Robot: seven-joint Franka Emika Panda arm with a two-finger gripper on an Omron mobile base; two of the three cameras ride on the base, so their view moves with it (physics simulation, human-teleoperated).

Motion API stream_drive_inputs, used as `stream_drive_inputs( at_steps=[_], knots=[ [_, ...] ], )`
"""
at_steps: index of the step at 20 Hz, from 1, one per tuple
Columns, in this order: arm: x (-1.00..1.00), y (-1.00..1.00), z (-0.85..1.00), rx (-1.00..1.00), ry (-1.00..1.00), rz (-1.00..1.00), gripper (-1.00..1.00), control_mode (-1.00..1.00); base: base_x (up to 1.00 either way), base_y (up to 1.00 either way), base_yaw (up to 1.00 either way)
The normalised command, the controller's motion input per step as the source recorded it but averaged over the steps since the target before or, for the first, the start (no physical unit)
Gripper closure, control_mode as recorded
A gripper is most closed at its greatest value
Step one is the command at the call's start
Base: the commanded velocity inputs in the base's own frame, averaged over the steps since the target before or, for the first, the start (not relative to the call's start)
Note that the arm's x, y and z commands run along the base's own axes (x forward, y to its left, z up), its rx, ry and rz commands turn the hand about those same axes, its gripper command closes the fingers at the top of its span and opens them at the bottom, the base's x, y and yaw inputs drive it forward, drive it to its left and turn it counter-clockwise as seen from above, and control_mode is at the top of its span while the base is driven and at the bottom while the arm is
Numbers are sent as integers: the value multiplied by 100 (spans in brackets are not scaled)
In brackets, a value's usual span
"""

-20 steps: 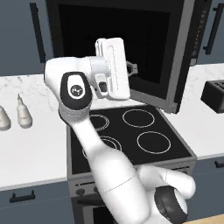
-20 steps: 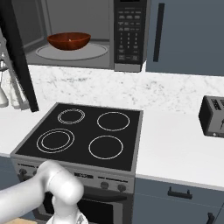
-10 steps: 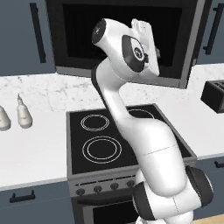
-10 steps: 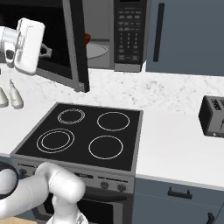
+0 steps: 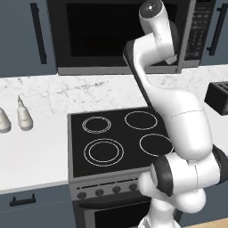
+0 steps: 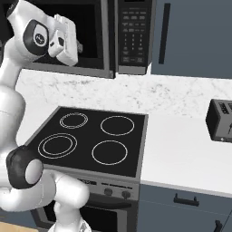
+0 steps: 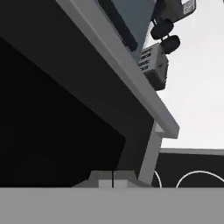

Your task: Open the microwave, place the bowl with waffle inside the microwave, then close the microwave door and turn it on.

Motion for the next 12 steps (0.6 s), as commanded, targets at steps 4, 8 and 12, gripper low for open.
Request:
stream_drive_inputs(
  at_steps=[4, 8, 12],
  knots=[
    [100, -27, -9, 7, 26, 43, 100, -100, 0, 0, 0],
    [100, -12, -24, 2, 26, 42, 100, -100, 0, 0, 0],
    [100, -3, -56, 0, 16, 36, 100, -100, 0, 0, 0]
  ],
)
